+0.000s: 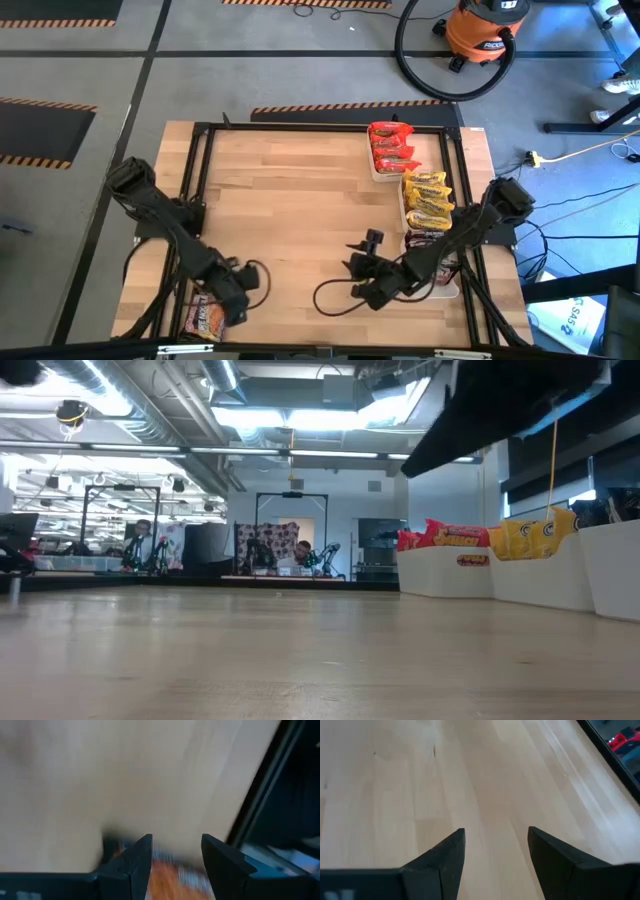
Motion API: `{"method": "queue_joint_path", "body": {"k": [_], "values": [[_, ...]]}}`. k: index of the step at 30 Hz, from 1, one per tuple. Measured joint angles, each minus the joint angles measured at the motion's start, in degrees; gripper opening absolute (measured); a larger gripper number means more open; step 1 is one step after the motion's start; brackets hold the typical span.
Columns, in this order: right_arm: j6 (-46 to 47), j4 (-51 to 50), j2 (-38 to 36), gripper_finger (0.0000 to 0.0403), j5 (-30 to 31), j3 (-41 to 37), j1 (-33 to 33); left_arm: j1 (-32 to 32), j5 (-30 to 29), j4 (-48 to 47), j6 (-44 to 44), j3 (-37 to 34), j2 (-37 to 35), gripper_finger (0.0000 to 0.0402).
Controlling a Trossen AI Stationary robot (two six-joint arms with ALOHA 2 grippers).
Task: Sort Maruchan noodles
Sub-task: Put the black noodle pack into the bottom white bin
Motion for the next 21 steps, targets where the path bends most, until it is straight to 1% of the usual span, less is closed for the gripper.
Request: {"method": "queue_joint_path", "body": {"k": [4, 10, 12, 16, 19, 21], "values": [[-0.01, 1.12, -0.03, 0.0198, -0.14, 0.0, -0.3, -5.16, 5.72, 0.03, -13.29, -1.58, 0.02, 0.0165], [0.22, 2.26, -0.03, 0.0198, -0.11, 0.0, -0.21, -13.06, 7.04, 0.99, -32.05, -3.84, 0.02, 0.0165], [0.05, 3.44, -0.03, 0.0198, 0.27, 0.0, -0.21, -15.02, 7.58, 1.94, -36.44, -4.18, 0.02, 0.0165], [-0.18, 4.34, -0.03, 0.0198, 1.8, 0.0, -0.21, -16.91, 5.86, 1.27, -40.27, -4.23, 0.12, 0.0165], [-0.17, 4.35, -0.03, 0.0198, 1.99, 0.0, -0.21, -16.75, 3.89, 1.25, -38.39, -4.23, 0.98, 0.0165], [-0.17, 4.35, -0.03, 0.0198, 1.86, 0.0, -0.21, -16.13, 3.86, 1.33, -35.96, -4.25, 2.47, 0.0165]]}}
